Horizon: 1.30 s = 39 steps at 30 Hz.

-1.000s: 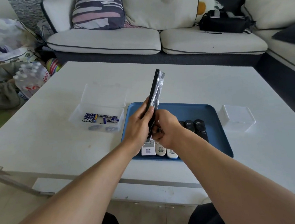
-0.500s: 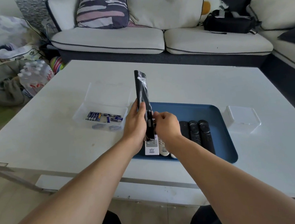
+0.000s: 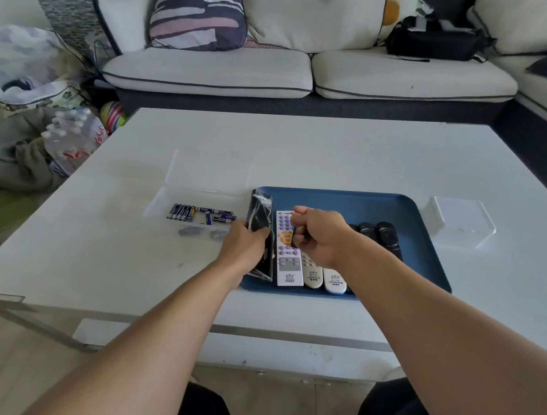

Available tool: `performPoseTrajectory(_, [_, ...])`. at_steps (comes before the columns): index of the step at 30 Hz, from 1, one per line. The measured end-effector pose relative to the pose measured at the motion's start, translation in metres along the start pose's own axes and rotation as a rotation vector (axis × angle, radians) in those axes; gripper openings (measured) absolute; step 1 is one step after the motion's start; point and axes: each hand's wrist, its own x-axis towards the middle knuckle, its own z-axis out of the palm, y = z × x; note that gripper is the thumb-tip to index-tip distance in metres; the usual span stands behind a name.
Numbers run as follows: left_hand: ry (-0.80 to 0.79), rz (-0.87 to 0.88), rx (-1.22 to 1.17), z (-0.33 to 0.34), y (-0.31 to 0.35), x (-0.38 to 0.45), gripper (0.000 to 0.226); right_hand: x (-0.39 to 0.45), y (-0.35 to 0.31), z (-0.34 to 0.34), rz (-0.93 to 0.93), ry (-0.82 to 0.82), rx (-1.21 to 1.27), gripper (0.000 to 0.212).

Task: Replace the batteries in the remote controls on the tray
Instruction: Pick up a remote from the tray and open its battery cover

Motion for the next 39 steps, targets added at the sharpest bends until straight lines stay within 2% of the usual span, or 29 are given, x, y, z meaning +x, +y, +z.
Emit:
performPoseTrajectory(4, [0.006,0.049,0.253,0.000,-0.010,0.004,0.022,-0.004,-0.003,-0.001,-0.024,-0.014,-0.007,0.033])
performPoseTrajectory(10, [-0.043,0.031,0.409,0.001,-0.017,0.009,0.027,-0.006,-0.005,-0.005,-0.012,-0.008,-0.031,0.039])
performPoseTrajectory(14, [0.011,0.111,0.616,0.000,-0.016,0.005,0.019,-0.011,-0.008,-0.009,-0.035,0.002,-0.058,0.045])
performPoseTrajectory(17, [0.053,0.170,0.800,0.005,-0.010,-0.005,0.032,-0.016,-0.010,-0.017,-0.098,0.040,-0.126,0.047])
performPoseTrajectory(20, [0.118,0.234,0.916,0.014,-0.003,-0.015,0.029,-0.015,-0.012,-0.032,-0.147,0.089,-0.159,0.052])
performPoseTrajectory(25, [0.201,0.521,0.823,0.046,0.018,-0.016,0.036,-0.020,-0.023,-0.083,-0.312,0.284,-0.345,0.057])
performPoseTrajectory(30, [0.012,0.707,0.713,0.100,0.037,-0.022,0.052,-0.022,-0.045,-0.144,-0.537,0.528,-0.666,0.043])
performPoseTrajectory(33, [-0.098,0.820,0.714,0.134,0.048,-0.025,0.054,-0.020,-0.059,-0.183,-0.520,0.673,-0.961,0.044])
performPoseTrajectory(36, [-0.171,0.847,0.700,0.163,0.054,-0.027,0.057,-0.021,-0.068,-0.220,-0.448,0.749,-1.277,0.074])
performPoseTrajectory(39, [-0.252,0.827,0.685,0.190,0.061,-0.028,0.065,-0.014,-0.065,-0.247,-0.367,0.743,-1.400,0.070])
